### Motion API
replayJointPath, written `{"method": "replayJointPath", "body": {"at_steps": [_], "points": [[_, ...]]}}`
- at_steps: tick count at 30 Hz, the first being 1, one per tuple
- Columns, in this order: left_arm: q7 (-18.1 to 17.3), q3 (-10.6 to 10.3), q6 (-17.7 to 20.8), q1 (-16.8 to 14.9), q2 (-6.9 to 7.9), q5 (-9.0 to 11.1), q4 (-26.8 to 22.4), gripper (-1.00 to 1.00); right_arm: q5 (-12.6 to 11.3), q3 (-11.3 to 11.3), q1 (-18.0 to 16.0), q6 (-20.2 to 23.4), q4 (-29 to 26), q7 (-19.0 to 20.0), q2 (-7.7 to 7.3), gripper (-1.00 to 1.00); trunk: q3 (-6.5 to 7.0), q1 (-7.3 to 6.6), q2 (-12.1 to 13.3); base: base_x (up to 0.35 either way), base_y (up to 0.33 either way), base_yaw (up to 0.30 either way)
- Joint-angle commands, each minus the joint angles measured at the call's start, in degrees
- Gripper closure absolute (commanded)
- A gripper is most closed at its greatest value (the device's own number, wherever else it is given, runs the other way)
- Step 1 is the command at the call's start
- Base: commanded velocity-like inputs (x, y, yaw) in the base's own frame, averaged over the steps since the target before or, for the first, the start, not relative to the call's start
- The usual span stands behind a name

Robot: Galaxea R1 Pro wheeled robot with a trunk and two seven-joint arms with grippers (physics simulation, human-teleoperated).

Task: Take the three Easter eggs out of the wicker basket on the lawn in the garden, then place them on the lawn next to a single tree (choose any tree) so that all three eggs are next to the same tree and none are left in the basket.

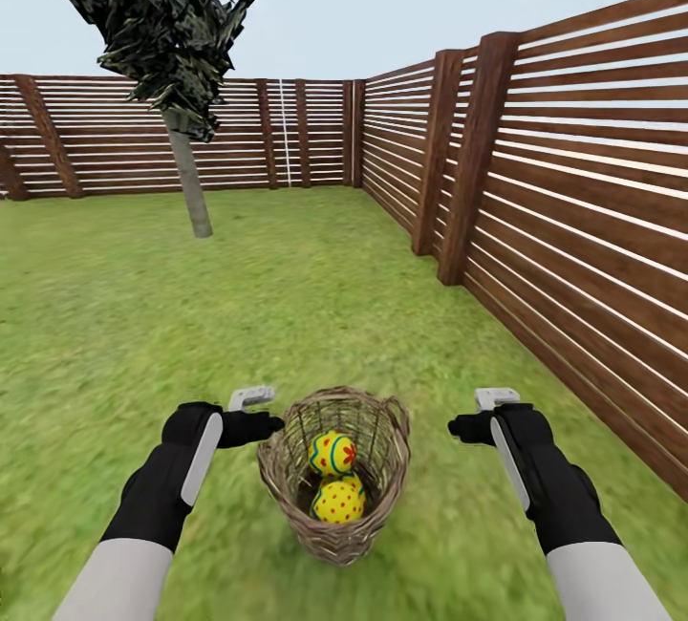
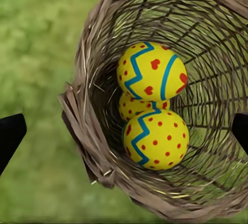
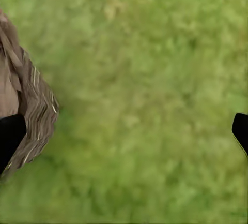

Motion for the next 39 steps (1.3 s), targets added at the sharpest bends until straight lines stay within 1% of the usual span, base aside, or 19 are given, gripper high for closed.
{"method": "replayJointPath", "body": {"at_steps": [1, 5, 6, 8, 9, 10, 11, 13, 15, 21, 24, 33, 36, 37, 39], "points": [[-0.10, 0.20, 0.29, -0.05, -0.07, -0.01, 0.41, -1.00, 0.29, 0.00, -0.01, 0.24, -0.06, 0.18, -0.01, -1.00, -0.06, 0.01, -0.02, 0.220, -0.210, 0.290], [0.09, 0.24, 0.29, -0.05, -0.13, -0.05, 2.29, -1.00, 0.30, 0.04, -0.01, 0.17, -0.01, 0.11, 0.02, -1.00, -0.06, 0.01, -0.02, 0.212, -0.125, 0.292], [0.62, 0.25, 0.22, -0.05, -0.23, -0.12, 2.40, -1.00, 0.31, -0.10, -0.01, 0.10, -0.02, 0.03, 0.01, -1.00, -0.06, 0.01, -0.02, 0.032, -0.016, 0.214], [3.28, 0.20, 0.21, -0.05, -1.00, -0.20, 2.34, -1.00, 0.31, -0.16, -0.01, 0.08, -0.05, 0.01, -0.05, -1.00, -0.06, 0.01, -0.02, 0.013, -0.007, 0.090], [5.36, 0.17, 0.20, -0.05, -1.45, -0.19, 2.39, -1.00, 0.30, -0.16, -0.03, 0.08, -0.05, 0.01, -0.05, -1.00, -0.06, 0.01, -0.02, 0.007, -0.003, 0.045], [9.05, 0.12, 0.22, -0.05, -2.00, -0.08, 2.30, -1.00, 0.30, -0.17, -0.02, 0.08, -0.05, 0.00, -0.06, -1.00, -0.06, 0.01, -0.02, 0.003, -0.002, 0.023], [11.27, 0.10, 0.26, -0.05, -2.27, 0.01, 2.19, -1.00, 0.30, -0.18, -0.02, 0.08, -0.05, 0.00, -0.07, -1.00, -0.06, 0.01, -0.02, 0.002, -0.001, 0.015], [13.87, 0.09, 0.33, -0.05, -2.69, 0.13, 2.28, -1.00, 0.30, -0.18, -0.02, 0.07, -0.06, 0.00, -0.08, -1.00, -0.06, 0.01, -0.02, 0.001, -0.001, 0.008], [15.08, 0.08, 0.36, -0.05, -2.93, 0.18, 2.41, -1.00, 0.30, -0.18, -0.01, 0.07, -0.06, 0.00, -0.08, -1.00, -0.06, 0.01, -0.02, 0.000, 0.000, 0.003], [15.71, -0.01, 0.38, -0.05, -3.41, 0.20, 2.33, -1.00, 0.24, -0.18, -0.01, 0.07, -0.06, 0.00, -0.08, -1.00, -0.06, 0.01, -0.02, 0.000, 0.000, 0.000], [15.68, -0.01, 0.38, -0.05, -3.46, 0.19, 2.40, -1.00, 0.22, -0.18, -0.01, 0.02, -0.06, 0.00, -0.08, -1.00, -0.59, 0.67, -1.23, 0.000, 0.000, 0.000], [15.68, -0.19, 0.38, -0.05, -3.81, 0.25, 2.01, -1.00, 0.29, -0.08, -0.01, -0.01, -0.06, 0.00, 0.00, -1.00, -0.59, 0.67, -1.23, 0.000, 0.000, 0.000], [15.73, -0.19, 0.34, -0.05, -3.78, 2.43, 1.75, -1.00, 0.27, -0.02, -0.01, -0.01, -0.06, 0.00, 0.01, -1.00, -1.13, 1.33, -2.43, 0.000, 0.000, 0.000], [15.80, -0.19, 0.31, -0.05, -3.76, 3.45, 1.74, -1.00, 0.28, -0.01, -0.01, -0.01, -0.07, 0.01, 0.04, -1.00, -1.31, 1.55, -2.83, 0.000, 0.000, 0.000], [15.85, -0.19, 0.25, -0.05, -3.75, 3.91, 1.81, -1.00, 0.38, 0.01, -0.01, -0.01, -0.12, 0.00, 0.07, -1.00, -1.67, 1.99, -3.63, 0.000, 0.000, 0.000]]}}
